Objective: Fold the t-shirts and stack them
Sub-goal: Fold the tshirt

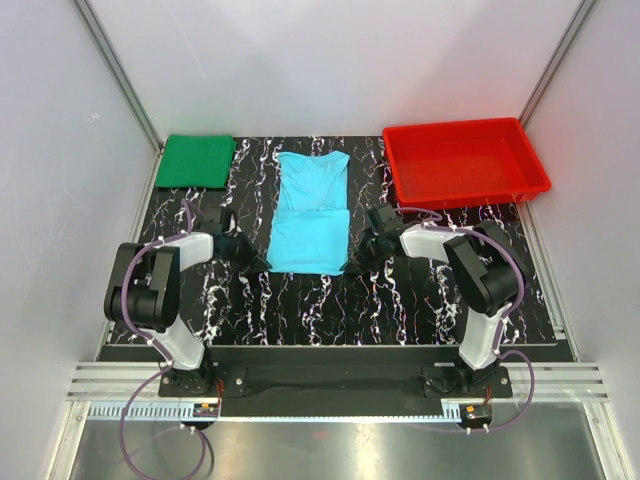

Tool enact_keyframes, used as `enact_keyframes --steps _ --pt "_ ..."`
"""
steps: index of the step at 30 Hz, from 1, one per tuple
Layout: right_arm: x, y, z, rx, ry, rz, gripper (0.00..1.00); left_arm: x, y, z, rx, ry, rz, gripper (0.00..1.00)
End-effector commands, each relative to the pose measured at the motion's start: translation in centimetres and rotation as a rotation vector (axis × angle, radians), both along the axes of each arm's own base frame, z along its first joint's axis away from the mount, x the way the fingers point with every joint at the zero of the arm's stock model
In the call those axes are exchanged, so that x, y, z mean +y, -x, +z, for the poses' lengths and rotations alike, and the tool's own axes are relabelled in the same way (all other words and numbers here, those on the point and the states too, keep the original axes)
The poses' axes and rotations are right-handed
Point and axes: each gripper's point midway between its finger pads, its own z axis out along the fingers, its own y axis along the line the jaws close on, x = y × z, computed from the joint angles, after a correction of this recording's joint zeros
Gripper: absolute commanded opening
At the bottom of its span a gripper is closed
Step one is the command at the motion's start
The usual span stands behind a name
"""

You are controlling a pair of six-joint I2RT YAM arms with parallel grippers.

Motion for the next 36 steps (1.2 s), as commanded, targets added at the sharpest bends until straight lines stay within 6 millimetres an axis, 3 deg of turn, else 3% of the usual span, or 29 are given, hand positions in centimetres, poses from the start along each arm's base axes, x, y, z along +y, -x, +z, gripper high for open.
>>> enact_keyframes --steps 1,6,13,17,18,24,28,29,34,36 --pt "-3.1 2.5 -3.3 0.024 0.181 0.048 0.0 1.5 3.6 -2.5 0.072 -0.108 -0.017 0.0" --pt "-4.0 4.4 -1.9 -0.014 0.183 0.138 0.0 0.5 6.7 -2.2 0.074 -0.102 -0.014 0.0" --pt "-4.7 9.6 -1.1 -0.001 0.175 0.216 0.0 -2.0 12.5 -2.1 0.085 -0.084 -0.019 0.0" --pt "-4.9 12.9 -0.7 0.009 0.184 0.23 0.0 -2.2 15.1 -1.2 0.051 -0.091 -0.024 0.0" --pt "-5.3 13.9 -0.9 0.027 0.189 0.227 0.0 -2.1 16.5 -1.6 0.083 -0.095 -0.025 0.0" --pt "-4.9 17.0 0.6 0.056 0.139 0.222 0.0 -1.5 20.4 -1.1 0.097 -0.119 -0.061 0.0" --pt "-4.8 17.3 1.8 0.039 0.141 0.254 0.0 -1.5 20.8 -0.3 0.088 -0.104 -0.072 0.0" --pt "-4.8 16.9 2.3 0.023 0.148 0.26 0.0 -1.9 20.2 0.9 0.061 -0.095 -0.079 0.0" --pt "-4.1 14.8 4.6 -0.035 0.176 0.318 0.0 -2.2 18.8 2.8 0.04 -0.149 -0.138 0.0" --pt "-3.2 13.4 5.6 -0.058 0.162 0.326 0.0 -2.6 17.3 3.8 0.013 -0.169 -0.162 0.0"
